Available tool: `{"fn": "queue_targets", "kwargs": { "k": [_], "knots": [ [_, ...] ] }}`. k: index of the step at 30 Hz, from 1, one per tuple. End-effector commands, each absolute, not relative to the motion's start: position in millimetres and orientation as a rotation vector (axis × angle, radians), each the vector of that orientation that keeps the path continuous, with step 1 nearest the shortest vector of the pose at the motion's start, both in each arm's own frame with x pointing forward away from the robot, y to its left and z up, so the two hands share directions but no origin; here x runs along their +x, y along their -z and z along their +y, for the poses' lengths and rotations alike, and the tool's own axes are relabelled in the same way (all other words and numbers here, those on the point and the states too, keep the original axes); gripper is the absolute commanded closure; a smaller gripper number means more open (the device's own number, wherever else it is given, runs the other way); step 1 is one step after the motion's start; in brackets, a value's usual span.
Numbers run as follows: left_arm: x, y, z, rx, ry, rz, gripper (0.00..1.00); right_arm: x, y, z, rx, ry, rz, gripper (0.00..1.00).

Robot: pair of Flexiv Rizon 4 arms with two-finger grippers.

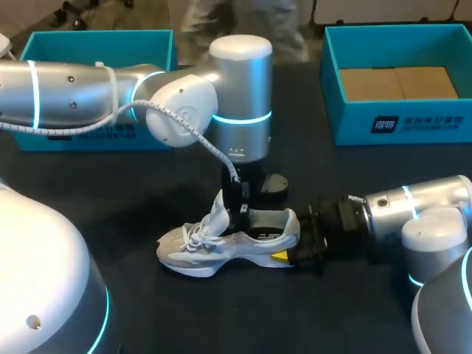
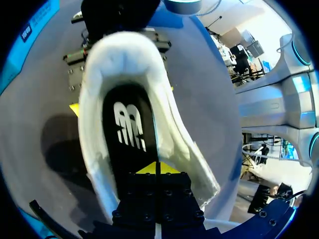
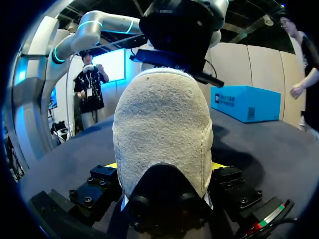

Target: Take the shoe out of the shoebox, open the shoe tongue, remove and reinsert the insole, then place the shoe into the shoebox

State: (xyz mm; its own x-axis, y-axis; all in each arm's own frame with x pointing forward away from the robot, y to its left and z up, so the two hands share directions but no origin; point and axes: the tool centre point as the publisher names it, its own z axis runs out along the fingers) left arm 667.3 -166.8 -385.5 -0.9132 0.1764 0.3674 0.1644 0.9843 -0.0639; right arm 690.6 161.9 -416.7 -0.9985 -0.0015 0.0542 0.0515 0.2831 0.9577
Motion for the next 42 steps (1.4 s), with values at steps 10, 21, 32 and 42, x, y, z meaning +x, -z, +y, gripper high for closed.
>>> {"fn": "queue_targets", "kwargs": {
  "k": [10,21,32,42],
  "knots": [
    [650,399,-159,-0.317,-0.085,-2.776,0.65,689,418,163,-0.049,1.852,-2.483,1.00],
    [655,420,-170,-0.248,-0.049,-2.884,0.65,689,418,163,-0.049,1.852,-2.483,1.00],
    [672,426,-174,-0.152,-0.027,-2.960,0.66,689,418,163,-0.049,1.852,-2.483,1.00],
    [684,417,-171,-0.110,-0.046,-2.970,0.67,689,418,163,-0.049,1.852,-2.483,1.00]
  ]
}}
